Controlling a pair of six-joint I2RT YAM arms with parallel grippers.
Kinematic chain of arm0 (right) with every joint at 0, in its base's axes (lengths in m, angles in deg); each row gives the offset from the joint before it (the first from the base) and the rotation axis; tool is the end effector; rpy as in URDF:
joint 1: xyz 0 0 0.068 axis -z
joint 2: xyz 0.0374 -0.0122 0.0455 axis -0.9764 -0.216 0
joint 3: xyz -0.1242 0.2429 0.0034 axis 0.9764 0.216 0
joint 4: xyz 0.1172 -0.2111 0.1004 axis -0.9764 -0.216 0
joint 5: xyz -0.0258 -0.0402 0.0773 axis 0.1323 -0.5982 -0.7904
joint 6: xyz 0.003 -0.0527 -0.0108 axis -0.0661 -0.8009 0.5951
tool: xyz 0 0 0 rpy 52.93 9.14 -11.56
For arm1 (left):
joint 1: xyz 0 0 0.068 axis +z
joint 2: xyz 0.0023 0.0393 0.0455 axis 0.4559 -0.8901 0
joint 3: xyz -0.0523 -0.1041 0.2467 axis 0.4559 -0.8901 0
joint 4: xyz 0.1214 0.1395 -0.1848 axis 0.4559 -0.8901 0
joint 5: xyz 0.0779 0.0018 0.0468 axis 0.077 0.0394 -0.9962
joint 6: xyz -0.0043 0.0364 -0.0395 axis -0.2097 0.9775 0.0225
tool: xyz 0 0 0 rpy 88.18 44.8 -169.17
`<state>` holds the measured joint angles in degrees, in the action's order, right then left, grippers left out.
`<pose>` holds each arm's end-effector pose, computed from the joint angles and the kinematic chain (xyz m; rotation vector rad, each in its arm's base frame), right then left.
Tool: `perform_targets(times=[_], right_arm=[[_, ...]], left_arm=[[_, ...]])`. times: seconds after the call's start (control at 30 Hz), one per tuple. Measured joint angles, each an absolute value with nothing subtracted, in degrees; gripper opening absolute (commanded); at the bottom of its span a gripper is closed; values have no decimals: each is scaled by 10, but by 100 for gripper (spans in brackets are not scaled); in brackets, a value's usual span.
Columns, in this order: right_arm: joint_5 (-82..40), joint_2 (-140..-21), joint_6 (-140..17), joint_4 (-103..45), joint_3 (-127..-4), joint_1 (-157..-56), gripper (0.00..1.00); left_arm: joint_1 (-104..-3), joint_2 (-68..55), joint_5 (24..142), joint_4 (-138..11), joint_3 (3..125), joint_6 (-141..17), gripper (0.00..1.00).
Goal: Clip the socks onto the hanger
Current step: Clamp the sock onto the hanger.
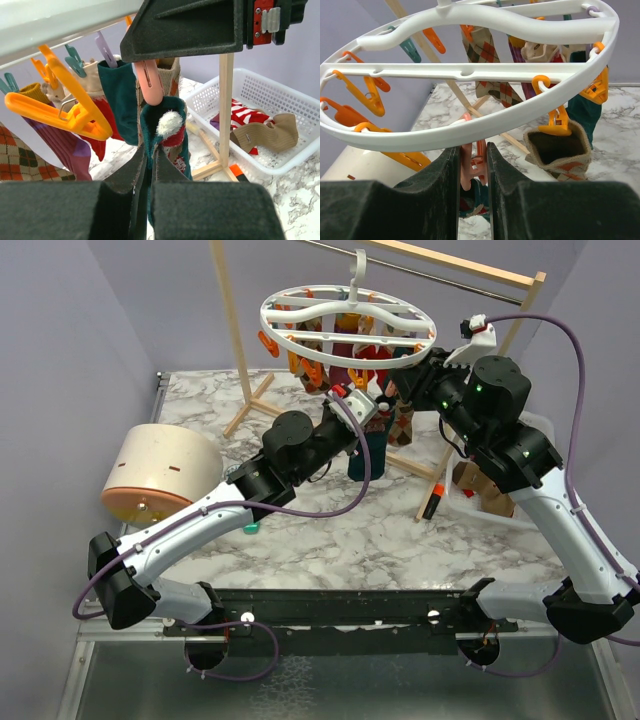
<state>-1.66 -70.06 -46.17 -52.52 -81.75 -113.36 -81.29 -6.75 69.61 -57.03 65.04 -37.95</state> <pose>0.2054 0.1392 0.5023 -0.0344 1.6567 0.6032 0.1852 -0.2508 0.4304 0.7453 1.2842 -0.5300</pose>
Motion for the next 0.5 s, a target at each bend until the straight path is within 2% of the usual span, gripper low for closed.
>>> perform_targets(times=[0.5], right_arm=[[-19,-701,-462,-523,-817,-1134,0]], left_arm=[[-813,-69,695,-575,654,-378,0]])
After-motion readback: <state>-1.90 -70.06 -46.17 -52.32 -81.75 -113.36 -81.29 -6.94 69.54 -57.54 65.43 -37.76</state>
